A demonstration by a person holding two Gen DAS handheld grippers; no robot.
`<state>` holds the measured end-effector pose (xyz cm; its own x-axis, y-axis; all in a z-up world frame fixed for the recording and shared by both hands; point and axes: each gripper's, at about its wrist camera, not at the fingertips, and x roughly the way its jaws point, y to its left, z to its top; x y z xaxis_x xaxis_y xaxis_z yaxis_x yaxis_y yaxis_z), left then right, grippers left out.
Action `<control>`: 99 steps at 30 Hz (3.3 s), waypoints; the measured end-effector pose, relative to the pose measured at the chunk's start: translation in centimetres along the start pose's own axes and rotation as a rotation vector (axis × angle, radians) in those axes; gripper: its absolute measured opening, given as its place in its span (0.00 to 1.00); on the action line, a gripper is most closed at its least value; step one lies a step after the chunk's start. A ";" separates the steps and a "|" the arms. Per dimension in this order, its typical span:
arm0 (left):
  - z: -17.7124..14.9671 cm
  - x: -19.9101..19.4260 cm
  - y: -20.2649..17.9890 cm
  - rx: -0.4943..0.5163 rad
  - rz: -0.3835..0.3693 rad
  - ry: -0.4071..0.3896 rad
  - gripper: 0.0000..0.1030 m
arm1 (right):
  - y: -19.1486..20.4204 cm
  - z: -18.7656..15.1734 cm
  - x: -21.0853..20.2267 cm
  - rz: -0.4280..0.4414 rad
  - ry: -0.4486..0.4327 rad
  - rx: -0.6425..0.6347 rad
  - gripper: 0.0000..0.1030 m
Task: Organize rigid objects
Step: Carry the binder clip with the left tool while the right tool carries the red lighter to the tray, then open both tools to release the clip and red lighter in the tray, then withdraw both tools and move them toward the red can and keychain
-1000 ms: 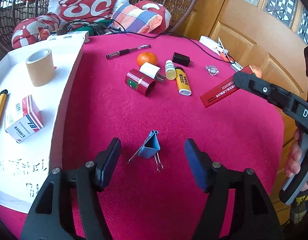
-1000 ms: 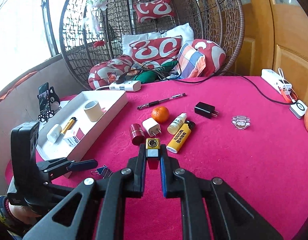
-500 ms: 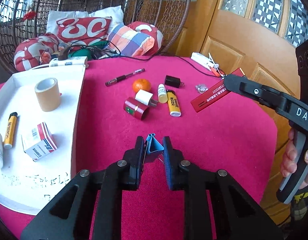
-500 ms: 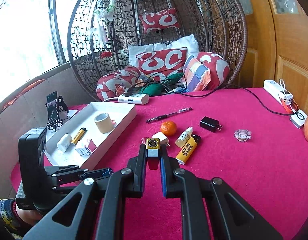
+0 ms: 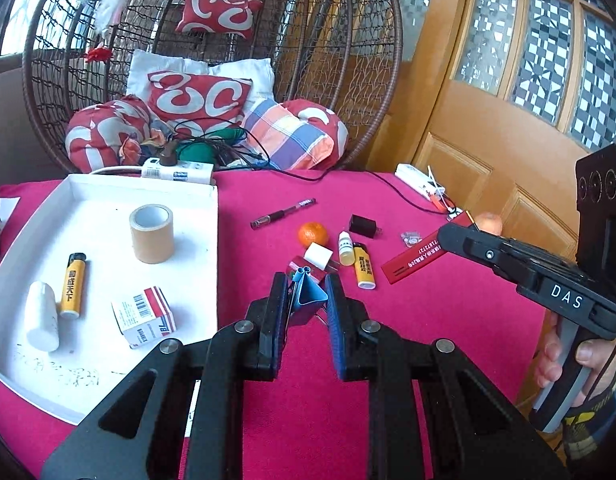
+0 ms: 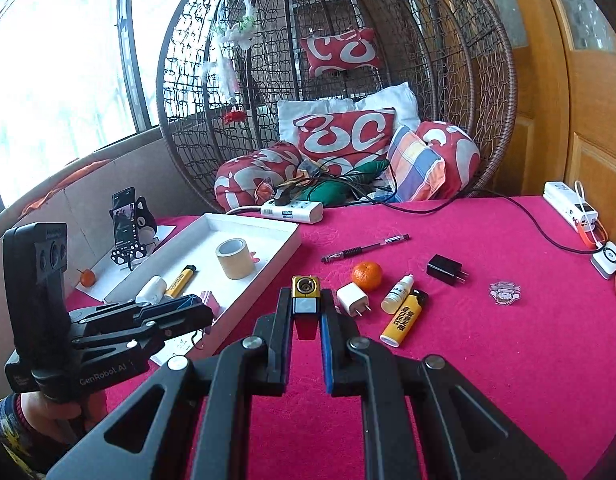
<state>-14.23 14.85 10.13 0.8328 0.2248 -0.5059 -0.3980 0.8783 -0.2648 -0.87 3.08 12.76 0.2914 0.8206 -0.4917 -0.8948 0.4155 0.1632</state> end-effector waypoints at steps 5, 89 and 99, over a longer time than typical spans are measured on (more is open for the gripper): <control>0.5 -1.4 1.9 -0.038 0.026 -0.034 0.18 | 1.3 0.8 0.3 0.014 -0.004 -0.031 0.10; 2.8 -2.8 13.3 -0.216 0.415 -0.109 1.00 | 8.3 2.6 8.4 0.069 -0.008 0.002 1.00; 3.0 -3.3 10.8 -0.169 0.388 -0.120 1.00 | 4.6 3.4 0.5 0.066 -0.317 0.128 1.00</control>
<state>-20.09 24.84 11.40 0.6441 0.5807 -0.4979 -0.7393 0.6398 -0.2101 -3.69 6.77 16.14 0.3430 0.9199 -0.1902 -0.8715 0.3872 0.3011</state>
